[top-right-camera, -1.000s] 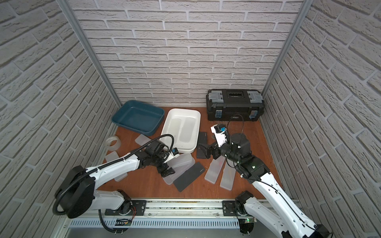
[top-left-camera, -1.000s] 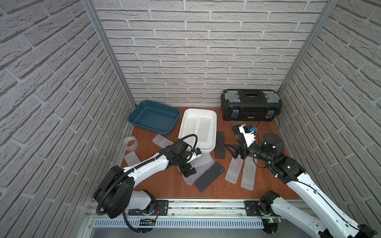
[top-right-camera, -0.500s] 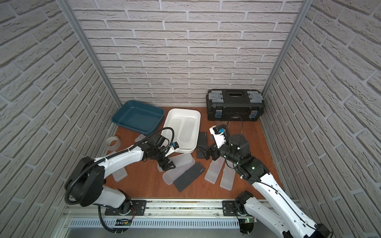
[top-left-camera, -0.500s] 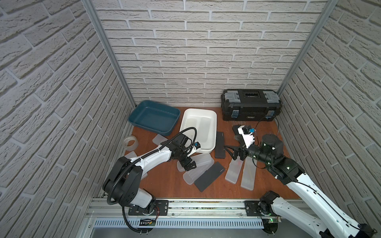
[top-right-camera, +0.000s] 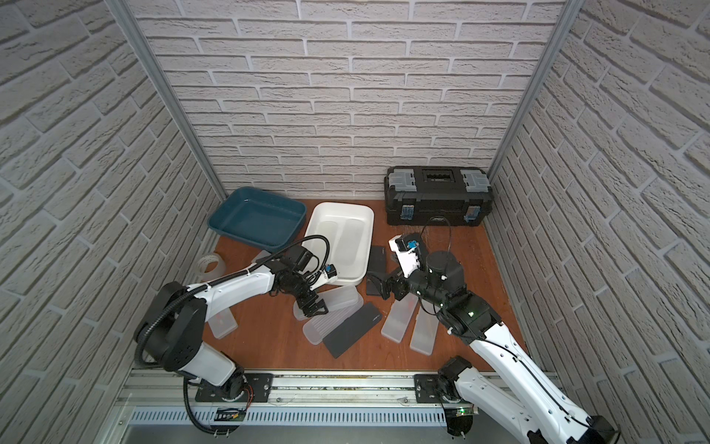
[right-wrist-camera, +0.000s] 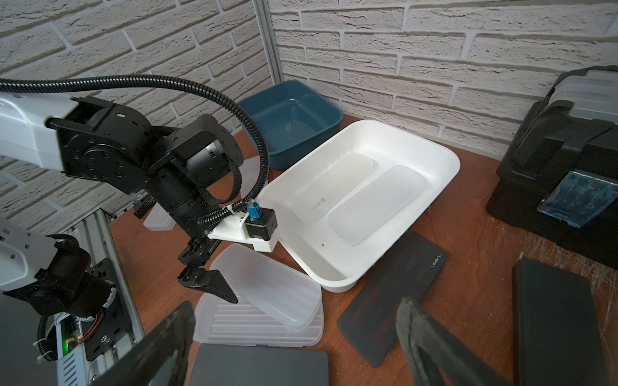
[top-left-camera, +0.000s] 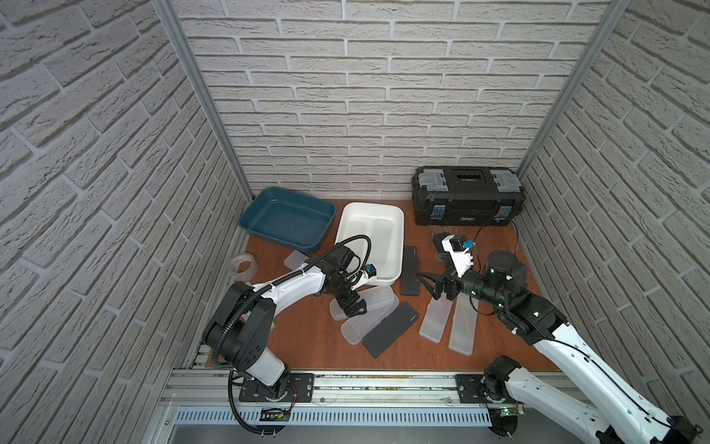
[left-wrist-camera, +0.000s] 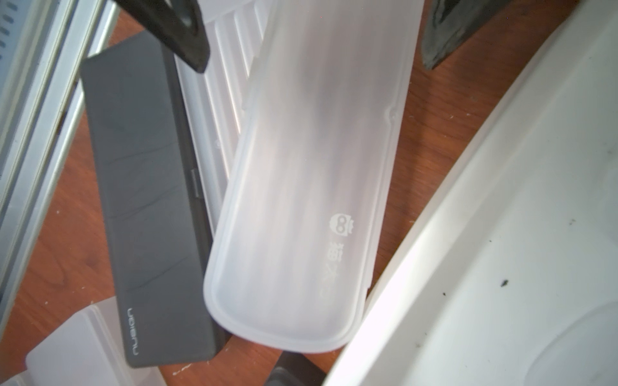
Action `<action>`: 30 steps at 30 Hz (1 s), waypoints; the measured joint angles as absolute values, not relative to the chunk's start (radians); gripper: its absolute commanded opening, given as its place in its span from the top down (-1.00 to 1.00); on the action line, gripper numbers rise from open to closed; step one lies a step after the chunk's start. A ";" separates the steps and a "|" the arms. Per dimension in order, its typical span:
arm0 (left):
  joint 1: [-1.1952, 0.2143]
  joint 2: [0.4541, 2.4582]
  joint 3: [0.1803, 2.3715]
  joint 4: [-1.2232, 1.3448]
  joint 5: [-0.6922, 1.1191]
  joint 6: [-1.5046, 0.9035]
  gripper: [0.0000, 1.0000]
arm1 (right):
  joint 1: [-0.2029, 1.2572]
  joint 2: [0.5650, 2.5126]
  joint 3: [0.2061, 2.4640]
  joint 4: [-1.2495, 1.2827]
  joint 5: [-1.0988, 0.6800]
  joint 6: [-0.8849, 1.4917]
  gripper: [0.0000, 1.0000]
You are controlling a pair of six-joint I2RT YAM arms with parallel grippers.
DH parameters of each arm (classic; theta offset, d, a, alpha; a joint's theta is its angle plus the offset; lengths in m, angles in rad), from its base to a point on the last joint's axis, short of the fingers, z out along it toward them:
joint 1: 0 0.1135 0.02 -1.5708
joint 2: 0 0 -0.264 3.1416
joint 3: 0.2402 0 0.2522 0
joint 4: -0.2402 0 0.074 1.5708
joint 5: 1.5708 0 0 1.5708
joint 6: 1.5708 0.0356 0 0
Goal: Place the pencil cases by color into the storage box
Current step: Pick up the pencil case from the center of the board.
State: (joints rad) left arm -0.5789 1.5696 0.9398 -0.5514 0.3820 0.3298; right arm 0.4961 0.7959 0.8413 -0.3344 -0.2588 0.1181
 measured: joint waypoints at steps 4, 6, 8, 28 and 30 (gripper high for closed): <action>-0.579 1.581 0.944 -0.569 0.353 0.360 -0.97 | 0.500 0.791 0.841 -0.334 -0.259 0.117 -0.89; -0.579 1.582 0.944 -0.581 0.336 0.378 -0.97 | 0.502 0.788 0.841 -0.334 -0.259 0.116 -0.89; -0.579 1.584 0.944 -0.585 0.321 0.397 -0.97 | 0.503 0.786 0.841 -0.333 -0.259 0.115 -0.89; -0.545 1.676 0.979 -0.601 0.324 0.452 -0.81 | 0.508 0.781 0.841 -0.333 -0.247 0.115 -0.88; -0.546 1.678 0.979 -0.606 0.324 0.450 -0.70 | 0.508 0.781 0.841 -0.333 -0.246 0.115 -0.88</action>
